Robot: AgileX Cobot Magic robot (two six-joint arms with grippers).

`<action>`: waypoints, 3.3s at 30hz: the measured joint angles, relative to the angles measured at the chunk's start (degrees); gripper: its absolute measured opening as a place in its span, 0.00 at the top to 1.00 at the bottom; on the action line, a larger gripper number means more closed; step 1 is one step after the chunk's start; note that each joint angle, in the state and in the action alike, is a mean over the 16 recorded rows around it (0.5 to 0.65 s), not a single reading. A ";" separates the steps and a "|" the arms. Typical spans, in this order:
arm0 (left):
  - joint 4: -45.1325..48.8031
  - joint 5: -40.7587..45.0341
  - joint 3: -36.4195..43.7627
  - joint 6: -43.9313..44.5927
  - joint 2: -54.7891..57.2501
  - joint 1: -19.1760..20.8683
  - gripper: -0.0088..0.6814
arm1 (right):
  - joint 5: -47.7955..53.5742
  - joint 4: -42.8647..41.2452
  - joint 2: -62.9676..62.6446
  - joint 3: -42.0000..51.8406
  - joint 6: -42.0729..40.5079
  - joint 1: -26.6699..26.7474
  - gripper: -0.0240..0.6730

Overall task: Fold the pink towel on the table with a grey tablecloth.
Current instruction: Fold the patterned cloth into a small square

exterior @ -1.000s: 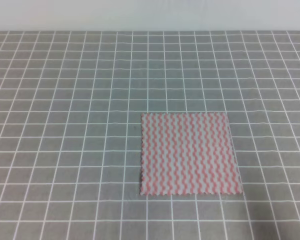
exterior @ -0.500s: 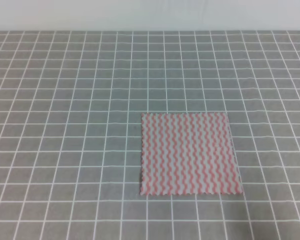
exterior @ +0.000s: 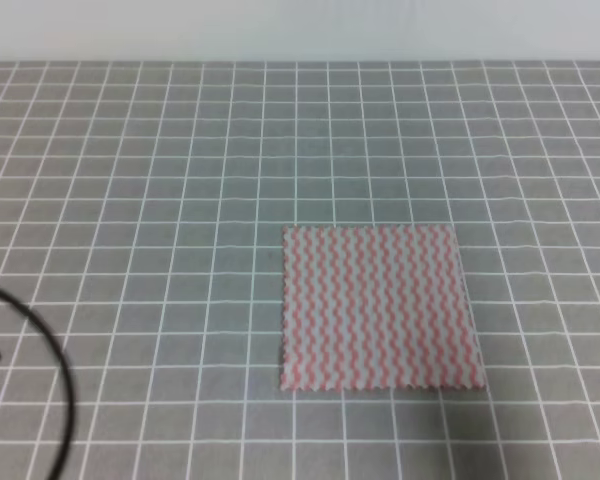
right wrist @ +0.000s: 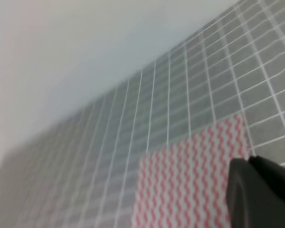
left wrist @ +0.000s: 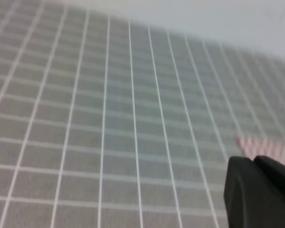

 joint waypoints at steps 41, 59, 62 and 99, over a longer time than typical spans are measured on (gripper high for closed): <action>21.36 18.76 -34.60 -4.09 56.55 -28.85 0.99 | 18.78 -74.19 55.76 -36.34 44.50 19.56 0.97; 28.54 21.09 -38.94 -10.91 60.35 -33.64 0.99 | 14.24 -70.37 63.63 -36.39 44.43 19.74 0.65; 28.53 20.58 -38.95 -10.89 60.43 -33.63 0.99 | 13.62 -69.42 64.92 -36.43 44.18 19.95 0.64; 28.79 19.03 -38.94 -10.86 60.51 -33.63 0.99 | 10.88 -65.24 67.88 -36.87 42.94 20.66 0.97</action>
